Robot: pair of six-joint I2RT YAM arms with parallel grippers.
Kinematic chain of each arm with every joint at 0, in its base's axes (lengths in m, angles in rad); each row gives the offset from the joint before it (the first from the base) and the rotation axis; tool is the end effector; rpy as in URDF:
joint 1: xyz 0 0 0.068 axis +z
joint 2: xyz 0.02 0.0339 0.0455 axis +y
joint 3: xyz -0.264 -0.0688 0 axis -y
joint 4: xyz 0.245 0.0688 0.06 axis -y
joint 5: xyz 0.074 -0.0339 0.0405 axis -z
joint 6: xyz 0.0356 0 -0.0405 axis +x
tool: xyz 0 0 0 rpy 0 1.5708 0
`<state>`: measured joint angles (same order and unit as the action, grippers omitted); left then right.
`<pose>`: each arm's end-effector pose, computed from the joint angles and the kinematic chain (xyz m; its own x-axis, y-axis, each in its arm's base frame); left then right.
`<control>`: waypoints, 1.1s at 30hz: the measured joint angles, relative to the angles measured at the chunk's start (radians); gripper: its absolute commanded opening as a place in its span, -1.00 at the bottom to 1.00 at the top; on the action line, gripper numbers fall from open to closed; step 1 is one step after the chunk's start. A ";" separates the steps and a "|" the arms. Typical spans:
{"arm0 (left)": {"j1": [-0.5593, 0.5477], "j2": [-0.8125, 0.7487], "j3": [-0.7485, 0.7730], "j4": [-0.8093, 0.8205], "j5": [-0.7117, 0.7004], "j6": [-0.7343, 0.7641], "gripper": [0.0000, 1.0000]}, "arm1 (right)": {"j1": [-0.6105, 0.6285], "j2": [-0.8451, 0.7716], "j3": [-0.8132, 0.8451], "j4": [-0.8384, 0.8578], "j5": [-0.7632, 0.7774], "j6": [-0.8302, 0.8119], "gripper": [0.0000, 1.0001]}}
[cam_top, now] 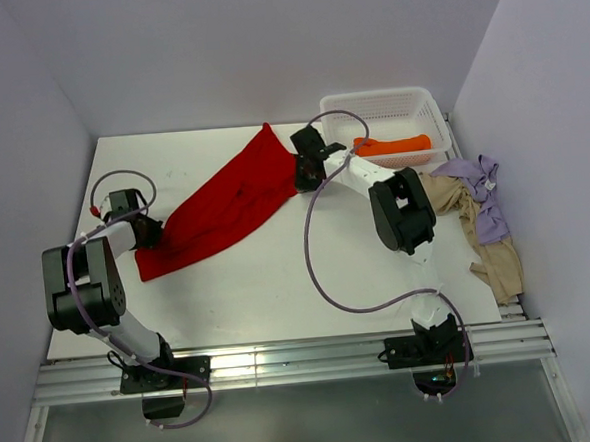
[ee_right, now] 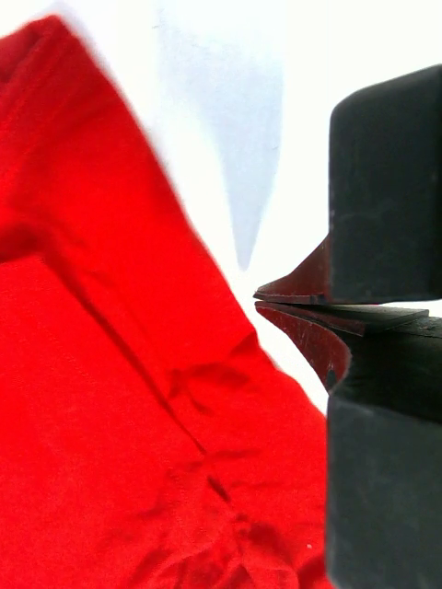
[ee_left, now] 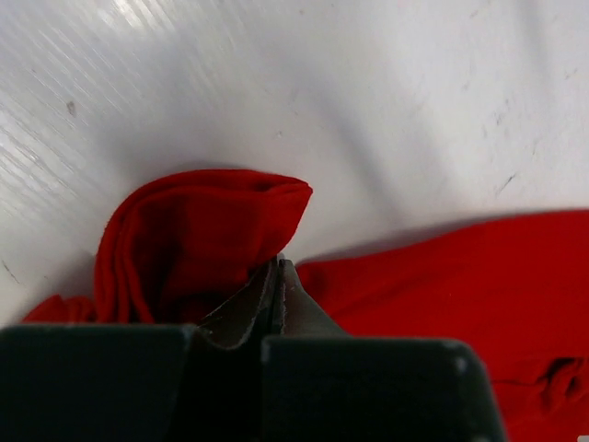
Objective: Roll the t-shirts
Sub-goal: Fold the tshirt
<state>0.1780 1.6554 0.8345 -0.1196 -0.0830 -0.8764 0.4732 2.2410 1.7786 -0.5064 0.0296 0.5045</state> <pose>0.3122 0.0592 0.1497 -0.3362 -0.8386 -0.4286 -0.7547 0.5122 -0.4100 0.4385 0.2233 0.1745 -0.8552 0.1049 -0.5075 -0.0311 0.9671 0.2524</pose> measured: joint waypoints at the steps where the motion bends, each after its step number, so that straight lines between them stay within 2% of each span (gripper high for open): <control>1: -0.006 -0.002 -0.001 -0.003 0.000 0.001 -0.99 | 0.000 -0.007 -0.009 0.001 0.000 0.001 -1.00; 11: -0.024 -0.033 -0.044 0.012 0.024 -0.001 -0.99 | 0.006 -0.001 -0.008 0.002 -0.004 0.023 -1.00; 18: -0.079 -0.092 -0.103 0.002 0.045 -0.020 -0.99 | 0.007 0.096 0.119 -0.042 0.006 0.027 -1.00; 23: -0.190 -0.141 -0.146 -0.023 0.051 -0.066 -0.99 | 0.006 0.120 0.160 -0.057 0.009 0.026 -1.00; 28: -0.357 -0.157 -0.159 -0.042 0.052 -0.119 -0.99 | 0.002 0.121 0.161 -0.060 0.008 0.026 -1.00; 33: -0.452 -0.195 -0.198 -0.048 0.061 -0.167 -0.99 | -0.005 0.124 0.167 -0.063 -0.003 0.024 -1.00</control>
<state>-0.2741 1.4609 0.6365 -0.1673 -0.0219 -1.0431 0.4683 2.3653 1.9453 -0.5697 0.0269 0.5289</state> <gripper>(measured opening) 0.012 0.006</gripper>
